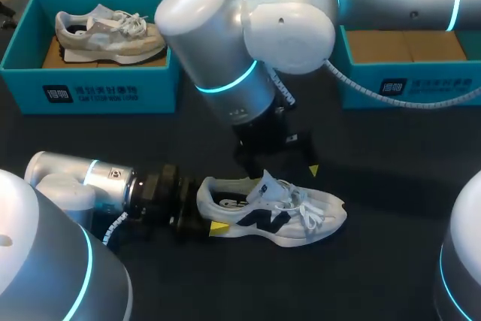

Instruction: Take the shoe out of the shoebox, open the shoe tongue, remove and reinsert the insole, then place the shoe into the shoebox

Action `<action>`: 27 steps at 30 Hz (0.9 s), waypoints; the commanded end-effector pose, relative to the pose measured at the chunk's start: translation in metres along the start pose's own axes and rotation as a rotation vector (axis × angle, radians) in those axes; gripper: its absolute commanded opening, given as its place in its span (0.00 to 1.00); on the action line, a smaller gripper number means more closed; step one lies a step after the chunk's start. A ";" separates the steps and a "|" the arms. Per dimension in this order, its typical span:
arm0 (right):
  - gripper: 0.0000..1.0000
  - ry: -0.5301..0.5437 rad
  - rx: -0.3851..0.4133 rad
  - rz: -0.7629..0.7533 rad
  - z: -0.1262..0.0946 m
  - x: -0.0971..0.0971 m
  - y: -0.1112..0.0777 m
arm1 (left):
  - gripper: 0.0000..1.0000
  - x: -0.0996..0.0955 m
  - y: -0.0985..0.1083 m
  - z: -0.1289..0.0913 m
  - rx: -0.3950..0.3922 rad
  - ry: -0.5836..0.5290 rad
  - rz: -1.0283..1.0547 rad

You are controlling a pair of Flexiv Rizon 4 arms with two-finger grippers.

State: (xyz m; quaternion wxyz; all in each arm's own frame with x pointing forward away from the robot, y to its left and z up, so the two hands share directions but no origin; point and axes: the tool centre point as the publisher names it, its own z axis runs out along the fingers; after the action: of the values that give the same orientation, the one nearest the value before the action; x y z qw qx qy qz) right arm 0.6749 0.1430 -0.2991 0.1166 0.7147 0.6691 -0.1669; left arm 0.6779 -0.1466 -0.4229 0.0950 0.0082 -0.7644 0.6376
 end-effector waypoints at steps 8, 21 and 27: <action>1.00 0.007 -0.016 0.041 0.002 0.024 -0.019 | 0.00 0.001 0.002 -0.002 -0.002 -0.004 0.000; 1.00 0.040 -0.024 0.064 0.005 0.042 -0.030 | 0.00 0.001 0.002 -0.002 -0.002 -0.004 0.000; 1.00 0.058 -0.017 0.058 0.008 0.047 -0.030 | 0.00 0.001 0.002 -0.002 -0.002 -0.004 0.000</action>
State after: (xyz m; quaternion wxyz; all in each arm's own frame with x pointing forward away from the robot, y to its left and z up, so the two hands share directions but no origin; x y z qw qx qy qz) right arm 0.6531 0.1815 -0.3198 0.0941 0.6898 0.7028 -0.1461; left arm 0.6778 -0.1466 -0.4229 0.0950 0.0081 -0.7644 0.6376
